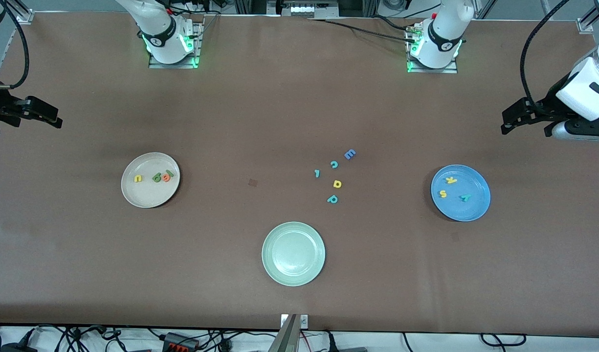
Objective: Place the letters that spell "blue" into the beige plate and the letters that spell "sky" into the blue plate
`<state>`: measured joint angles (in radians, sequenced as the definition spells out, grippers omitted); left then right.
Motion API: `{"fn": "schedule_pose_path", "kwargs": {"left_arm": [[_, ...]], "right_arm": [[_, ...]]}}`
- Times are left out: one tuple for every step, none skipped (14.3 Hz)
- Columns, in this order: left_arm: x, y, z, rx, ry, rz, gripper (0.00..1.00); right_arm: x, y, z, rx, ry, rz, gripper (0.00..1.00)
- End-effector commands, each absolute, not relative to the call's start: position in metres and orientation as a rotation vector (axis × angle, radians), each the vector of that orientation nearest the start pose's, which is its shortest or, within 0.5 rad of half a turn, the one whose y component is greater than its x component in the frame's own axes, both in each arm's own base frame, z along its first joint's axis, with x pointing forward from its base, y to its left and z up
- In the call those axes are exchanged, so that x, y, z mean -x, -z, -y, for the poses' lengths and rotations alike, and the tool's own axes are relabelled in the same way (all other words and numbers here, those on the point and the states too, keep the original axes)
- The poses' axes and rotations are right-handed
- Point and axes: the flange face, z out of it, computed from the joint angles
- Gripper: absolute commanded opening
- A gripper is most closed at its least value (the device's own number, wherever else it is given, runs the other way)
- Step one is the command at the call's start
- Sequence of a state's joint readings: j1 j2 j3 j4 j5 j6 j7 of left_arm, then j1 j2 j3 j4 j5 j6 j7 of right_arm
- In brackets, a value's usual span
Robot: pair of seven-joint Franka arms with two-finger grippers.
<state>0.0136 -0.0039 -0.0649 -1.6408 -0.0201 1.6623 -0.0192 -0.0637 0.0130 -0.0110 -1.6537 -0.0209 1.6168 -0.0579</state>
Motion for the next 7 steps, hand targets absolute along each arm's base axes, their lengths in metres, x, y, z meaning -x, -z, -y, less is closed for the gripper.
{"fn": "schedule_pose_path", "kwargs": {"left_arm": [[-0.5622, -0.6066, 0.0323, 3.173, 0.03, -0.051, 1.0], [-0.5622, -0.6066, 0.0323, 3.173, 0.03, -0.063, 1.0], [-0.5622, -0.6066, 0.0314, 3.171, 0.031, -0.101, 1.0], [-0.5622, -0.6066, 0.0314, 3.17, 0.031, -0.143, 1.0], [-0.5622, -0.6066, 0.0314, 3.17, 0.031, -0.141, 1.0], [-0.5622, -0.6066, 0.0316, 3.172, 0.031, -0.133, 1.0], [-0.5622, -0.6066, 0.0316, 3.171, 0.031, -0.136, 1.0]], "right_arm": [[-0.5518, -0.5856, 0.0453, 3.176, -0.05, -0.02, 1.0], [-0.5522, -0.5878, 0.0436, 3.176, -0.043, -0.012, 1.0], [-0.552, -0.5883, 0.0429, 3.178, -0.045, -0.005, 1.0], [-0.5521, -0.589, 0.0429, 3.178, -0.043, -0.005, 1.0], [-0.5528, -0.5903, 0.0428, 3.177, -0.038, -0.003, 1.0], [-0.5532, -0.5919, 0.0428, 3.177, -0.031, -0.005, 1.0], [-0.5537, -0.5932, 0.0437, 3.177, -0.026, -0.008, 1.0]]}}
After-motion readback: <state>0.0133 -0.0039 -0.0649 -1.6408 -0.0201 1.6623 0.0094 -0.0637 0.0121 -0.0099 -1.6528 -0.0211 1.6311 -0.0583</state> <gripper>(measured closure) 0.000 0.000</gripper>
